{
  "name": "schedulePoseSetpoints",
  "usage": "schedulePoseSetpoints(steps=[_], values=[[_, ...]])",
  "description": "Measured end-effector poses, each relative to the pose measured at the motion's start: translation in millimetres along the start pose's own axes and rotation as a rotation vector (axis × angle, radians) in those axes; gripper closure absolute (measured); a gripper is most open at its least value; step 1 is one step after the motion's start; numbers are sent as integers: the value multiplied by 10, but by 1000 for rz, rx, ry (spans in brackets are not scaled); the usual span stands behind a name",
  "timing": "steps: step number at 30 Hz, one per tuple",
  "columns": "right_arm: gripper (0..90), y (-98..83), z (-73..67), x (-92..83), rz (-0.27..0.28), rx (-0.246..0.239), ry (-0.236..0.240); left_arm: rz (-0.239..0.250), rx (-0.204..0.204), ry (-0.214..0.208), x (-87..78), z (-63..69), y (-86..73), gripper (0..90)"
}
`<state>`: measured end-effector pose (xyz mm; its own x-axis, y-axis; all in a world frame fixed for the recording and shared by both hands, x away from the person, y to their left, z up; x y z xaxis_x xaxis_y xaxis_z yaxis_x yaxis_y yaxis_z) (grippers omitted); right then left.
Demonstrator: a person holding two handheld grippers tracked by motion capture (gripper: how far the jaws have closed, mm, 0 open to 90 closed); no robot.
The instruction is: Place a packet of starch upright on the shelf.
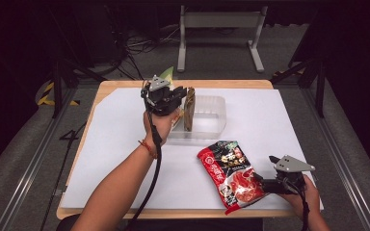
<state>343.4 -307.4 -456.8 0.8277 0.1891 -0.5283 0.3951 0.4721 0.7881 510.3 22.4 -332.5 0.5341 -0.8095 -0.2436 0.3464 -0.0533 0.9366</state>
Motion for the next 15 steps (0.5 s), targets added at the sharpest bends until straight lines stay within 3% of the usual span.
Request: schedulePoseSetpoints(steps=[8,11,15], values=[[177,0,-1,-3,1,4,3,-17,96,-62,-108,47,-27,574],[176,2,-2,-3,4,8,6,-28,129,-59,-153,56,-45,524],[173,12,-8,-4,7,14,12,-49,185,-108,-254,102,-87,422]])
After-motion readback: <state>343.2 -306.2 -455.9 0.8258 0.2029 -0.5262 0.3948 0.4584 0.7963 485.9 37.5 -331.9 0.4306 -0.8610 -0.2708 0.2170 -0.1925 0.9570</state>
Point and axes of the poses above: each handheld gripper's, and its own axes: x roughly forward along the jaws, y roughly out of its top, z roughly to its right, the point moved 5 cm from there along x, roughly forward along the jaws, and after that the axes turned 14 degrees about -y, right-handed, at the moved point
